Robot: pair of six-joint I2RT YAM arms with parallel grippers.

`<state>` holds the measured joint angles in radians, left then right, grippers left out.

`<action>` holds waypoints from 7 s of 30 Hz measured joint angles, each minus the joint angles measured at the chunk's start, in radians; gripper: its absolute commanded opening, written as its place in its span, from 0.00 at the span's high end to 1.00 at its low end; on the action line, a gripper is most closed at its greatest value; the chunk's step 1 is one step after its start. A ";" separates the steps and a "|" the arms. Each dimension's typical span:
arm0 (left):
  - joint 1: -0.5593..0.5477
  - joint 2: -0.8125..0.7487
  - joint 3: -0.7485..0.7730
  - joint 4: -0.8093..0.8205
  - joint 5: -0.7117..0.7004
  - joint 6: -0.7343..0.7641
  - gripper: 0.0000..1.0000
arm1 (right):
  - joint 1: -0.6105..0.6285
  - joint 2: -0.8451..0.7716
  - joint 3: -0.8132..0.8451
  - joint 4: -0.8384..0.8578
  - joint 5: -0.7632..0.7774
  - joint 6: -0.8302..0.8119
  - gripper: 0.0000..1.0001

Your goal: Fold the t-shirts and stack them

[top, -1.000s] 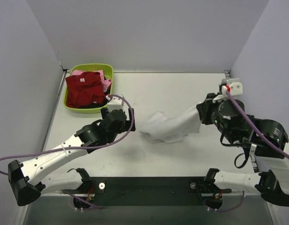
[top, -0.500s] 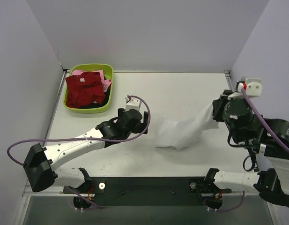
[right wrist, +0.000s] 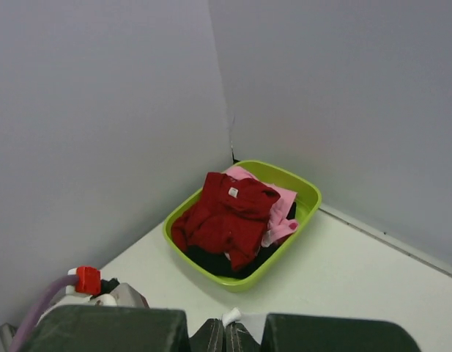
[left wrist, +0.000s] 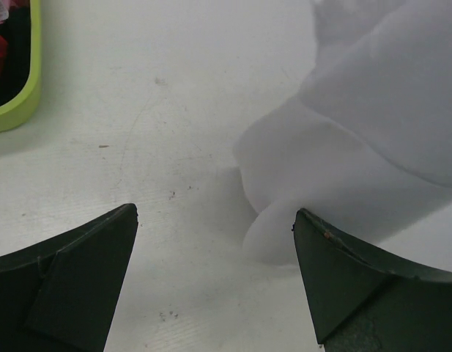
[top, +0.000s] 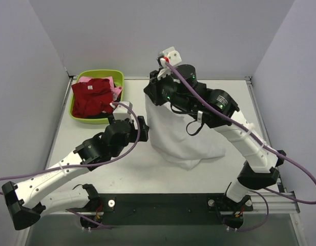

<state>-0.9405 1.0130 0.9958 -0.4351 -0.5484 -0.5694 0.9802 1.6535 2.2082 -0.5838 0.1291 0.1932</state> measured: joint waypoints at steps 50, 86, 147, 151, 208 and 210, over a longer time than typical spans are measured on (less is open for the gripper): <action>-0.021 0.741 0.026 0.338 0.308 0.082 0.23 | 0.008 -0.840 -1.091 -0.235 0.612 0.445 1.00; 0.231 0.895 0.542 0.246 0.321 0.167 0.54 | -0.188 -0.815 -1.225 -0.023 0.454 0.330 1.00; 0.250 0.937 0.838 0.030 0.417 0.248 1.00 | -0.361 -0.603 -1.133 0.051 0.378 0.239 1.00; 0.314 0.810 0.829 0.012 0.334 0.294 1.00 | -0.393 -0.622 -1.047 0.096 0.340 0.214 1.00; 0.174 0.677 0.097 -0.105 0.069 -0.077 0.56 | -0.259 -0.797 -1.367 -0.085 0.276 0.450 0.28; 0.174 0.686 0.094 -0.109 0.071 -0.077 0.52 | -0.259 -0.797 -1.369 -0.078 0.271 0.450 0.29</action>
<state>-0.7670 1.6989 1.0897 -0.5442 -0.4774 -0.6464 0.7208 0.8562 0.8387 -0.6617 0.4000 0.6434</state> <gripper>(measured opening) 0.434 0.717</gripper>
